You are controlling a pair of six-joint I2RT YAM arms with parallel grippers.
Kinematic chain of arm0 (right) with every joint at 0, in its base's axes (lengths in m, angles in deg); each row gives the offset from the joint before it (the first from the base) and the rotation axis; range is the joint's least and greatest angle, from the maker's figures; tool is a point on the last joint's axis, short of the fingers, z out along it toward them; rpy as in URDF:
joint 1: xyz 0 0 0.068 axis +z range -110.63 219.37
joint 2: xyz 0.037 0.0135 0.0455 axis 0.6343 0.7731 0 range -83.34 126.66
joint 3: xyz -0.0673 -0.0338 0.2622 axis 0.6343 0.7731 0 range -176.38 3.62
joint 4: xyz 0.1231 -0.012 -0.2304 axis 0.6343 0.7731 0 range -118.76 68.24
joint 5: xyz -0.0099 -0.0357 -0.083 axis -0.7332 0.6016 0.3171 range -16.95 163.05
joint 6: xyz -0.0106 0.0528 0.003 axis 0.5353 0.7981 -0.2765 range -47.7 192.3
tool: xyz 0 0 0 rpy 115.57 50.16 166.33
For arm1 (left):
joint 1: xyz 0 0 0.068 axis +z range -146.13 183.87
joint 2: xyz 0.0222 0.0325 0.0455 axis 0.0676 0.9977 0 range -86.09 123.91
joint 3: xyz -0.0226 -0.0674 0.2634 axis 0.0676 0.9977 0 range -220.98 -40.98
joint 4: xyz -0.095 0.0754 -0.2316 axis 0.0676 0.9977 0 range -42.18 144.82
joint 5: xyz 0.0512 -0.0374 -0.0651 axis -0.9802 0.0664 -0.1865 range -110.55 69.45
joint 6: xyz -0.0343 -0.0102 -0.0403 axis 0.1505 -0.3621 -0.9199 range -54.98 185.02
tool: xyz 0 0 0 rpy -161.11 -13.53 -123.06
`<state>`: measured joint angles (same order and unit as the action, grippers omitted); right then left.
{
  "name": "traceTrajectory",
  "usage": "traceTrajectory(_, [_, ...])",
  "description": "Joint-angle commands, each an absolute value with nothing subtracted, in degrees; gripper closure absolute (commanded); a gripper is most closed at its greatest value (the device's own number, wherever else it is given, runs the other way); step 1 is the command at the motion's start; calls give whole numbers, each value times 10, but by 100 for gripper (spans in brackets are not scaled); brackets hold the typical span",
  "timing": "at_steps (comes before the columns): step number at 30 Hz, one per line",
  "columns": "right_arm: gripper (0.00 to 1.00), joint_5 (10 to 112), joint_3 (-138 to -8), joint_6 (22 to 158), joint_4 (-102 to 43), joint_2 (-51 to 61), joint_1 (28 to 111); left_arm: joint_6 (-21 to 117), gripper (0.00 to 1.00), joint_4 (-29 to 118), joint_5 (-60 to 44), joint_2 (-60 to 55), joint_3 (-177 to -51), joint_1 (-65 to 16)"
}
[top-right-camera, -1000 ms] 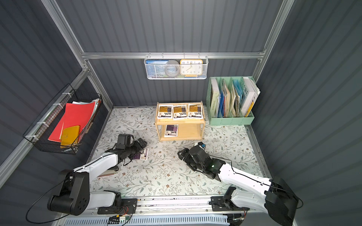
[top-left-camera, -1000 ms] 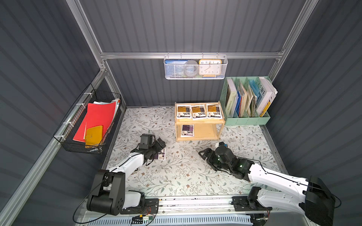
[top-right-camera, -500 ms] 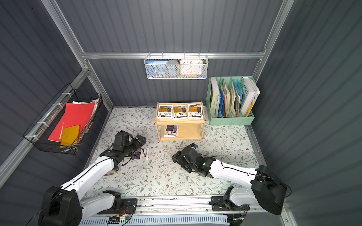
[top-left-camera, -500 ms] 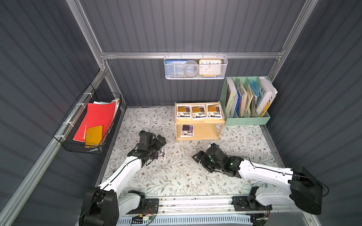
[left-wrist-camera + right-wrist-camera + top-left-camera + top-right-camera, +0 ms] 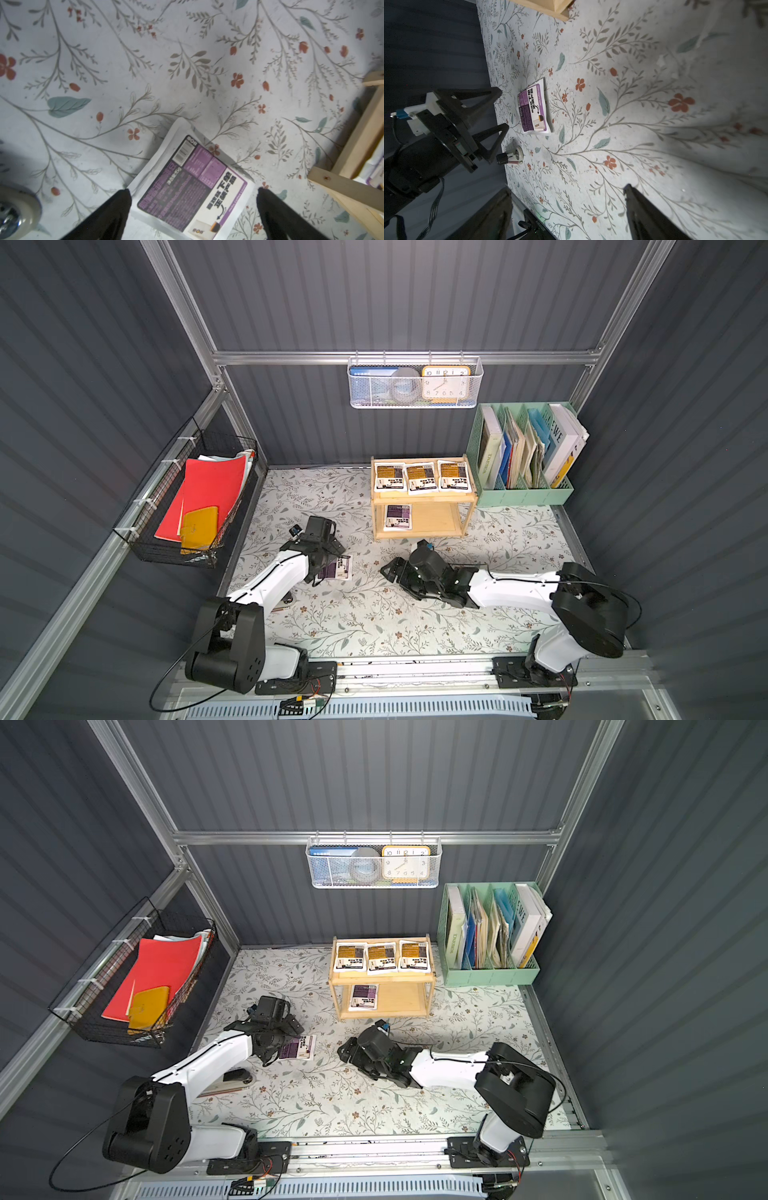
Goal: Place the bagged coffee beans on the shelf by color
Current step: Adjust the bagged coffee beans at the center of the board.
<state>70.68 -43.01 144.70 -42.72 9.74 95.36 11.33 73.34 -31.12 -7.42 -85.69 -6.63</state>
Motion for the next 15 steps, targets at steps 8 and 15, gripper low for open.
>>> traceTrajectory(8, [13,684,-457,1467,-513,148,956,57,0,700,-289,-61,-810,-64])
traceTrajectory(15, [13,701,-414,1479,-521,121,954,120,0,657,-257,-44,-794,-65])
